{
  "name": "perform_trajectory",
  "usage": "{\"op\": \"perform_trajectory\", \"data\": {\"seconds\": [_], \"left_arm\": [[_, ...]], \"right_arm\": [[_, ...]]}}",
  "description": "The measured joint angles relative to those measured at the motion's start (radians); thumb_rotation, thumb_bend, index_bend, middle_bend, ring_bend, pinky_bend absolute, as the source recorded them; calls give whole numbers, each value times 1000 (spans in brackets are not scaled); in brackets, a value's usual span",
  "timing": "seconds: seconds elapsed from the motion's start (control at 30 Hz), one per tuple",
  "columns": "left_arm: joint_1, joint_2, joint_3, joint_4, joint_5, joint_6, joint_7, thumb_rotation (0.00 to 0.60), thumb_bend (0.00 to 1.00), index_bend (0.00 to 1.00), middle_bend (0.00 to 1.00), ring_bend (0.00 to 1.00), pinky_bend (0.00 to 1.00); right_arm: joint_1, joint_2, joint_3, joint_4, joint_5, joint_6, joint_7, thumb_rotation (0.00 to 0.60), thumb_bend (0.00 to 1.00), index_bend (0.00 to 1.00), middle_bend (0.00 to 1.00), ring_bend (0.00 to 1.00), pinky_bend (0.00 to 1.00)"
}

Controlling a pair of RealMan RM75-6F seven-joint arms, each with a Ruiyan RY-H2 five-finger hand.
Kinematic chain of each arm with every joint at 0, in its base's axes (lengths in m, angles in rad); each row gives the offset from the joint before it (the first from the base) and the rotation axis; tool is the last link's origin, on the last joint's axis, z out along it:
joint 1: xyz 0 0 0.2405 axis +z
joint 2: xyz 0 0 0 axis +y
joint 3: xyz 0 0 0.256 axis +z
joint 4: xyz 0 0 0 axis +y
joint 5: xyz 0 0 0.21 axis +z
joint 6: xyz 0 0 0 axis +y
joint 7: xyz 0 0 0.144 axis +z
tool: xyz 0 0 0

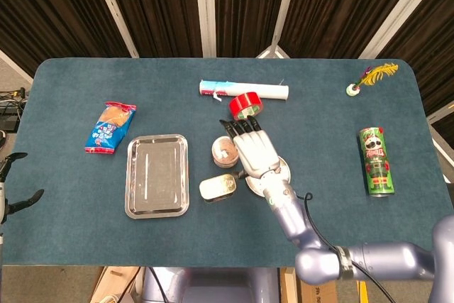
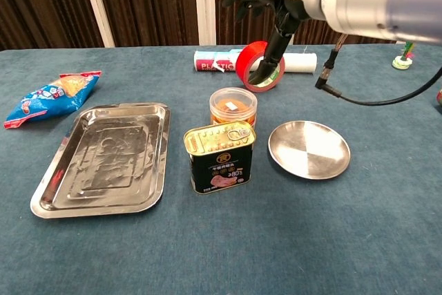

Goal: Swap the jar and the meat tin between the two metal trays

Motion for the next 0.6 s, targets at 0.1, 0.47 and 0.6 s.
{"op": "perform_trajectory", "data": {"seconds": [0.1, 0.47, 0.6], "left_arm": [[1, -1, -4, 1, -8, 0, 2, 600, 153, 280, 0, 0, 127], [-2, -5, -20, 4, -42, -11, 18, 600, 154, 282, 0, 0, 127], [-3, -5, -21, 2, -44, -15, 19, 600, 162, 282, 0, 0, 127]], "right_arm": [[25, -30, 7, 96, 36, -45, 24, 600, 71, 5, 134, 93, 0], [93, -144, -15, 365, 116, -199, 100, 600, 71, 0, 115, 75, 0], [110, -168, -39, 414, 143, -238, 107, 600, 71, 0, 109, 63, 0]]}}
